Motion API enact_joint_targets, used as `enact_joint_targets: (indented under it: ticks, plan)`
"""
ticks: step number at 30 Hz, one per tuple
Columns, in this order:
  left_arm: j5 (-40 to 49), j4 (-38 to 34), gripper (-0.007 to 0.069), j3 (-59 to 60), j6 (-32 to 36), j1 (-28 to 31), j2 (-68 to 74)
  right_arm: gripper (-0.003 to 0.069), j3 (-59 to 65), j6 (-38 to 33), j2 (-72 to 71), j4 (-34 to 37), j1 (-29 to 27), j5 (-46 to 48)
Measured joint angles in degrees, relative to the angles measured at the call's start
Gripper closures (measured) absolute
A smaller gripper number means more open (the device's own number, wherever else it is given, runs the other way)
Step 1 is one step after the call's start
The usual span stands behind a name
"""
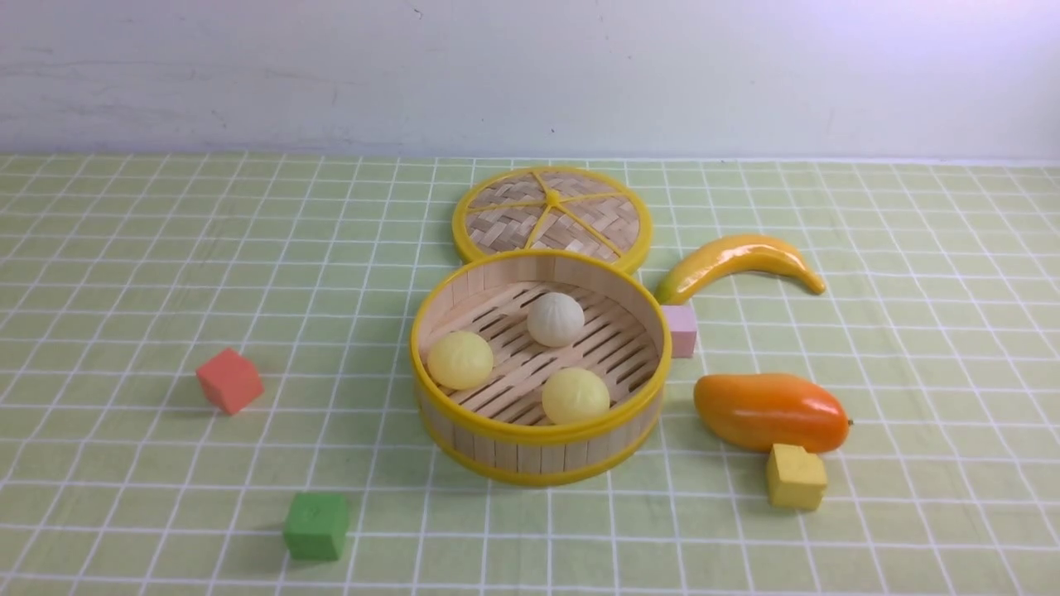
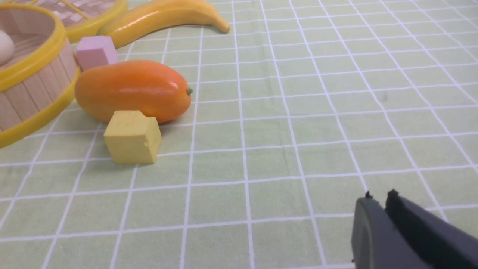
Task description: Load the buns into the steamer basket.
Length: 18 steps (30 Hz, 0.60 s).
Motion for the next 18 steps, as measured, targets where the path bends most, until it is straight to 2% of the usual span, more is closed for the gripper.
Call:
enact_joint_targets:
  ticks: [18]
  plan:
    - [0.0, 0.0, 0.0638, 0.0, 0.0, 0.0, 0.0, 0.0581, 0.0, 0.0, 0.0, 0.0, 0.0, 0.0]
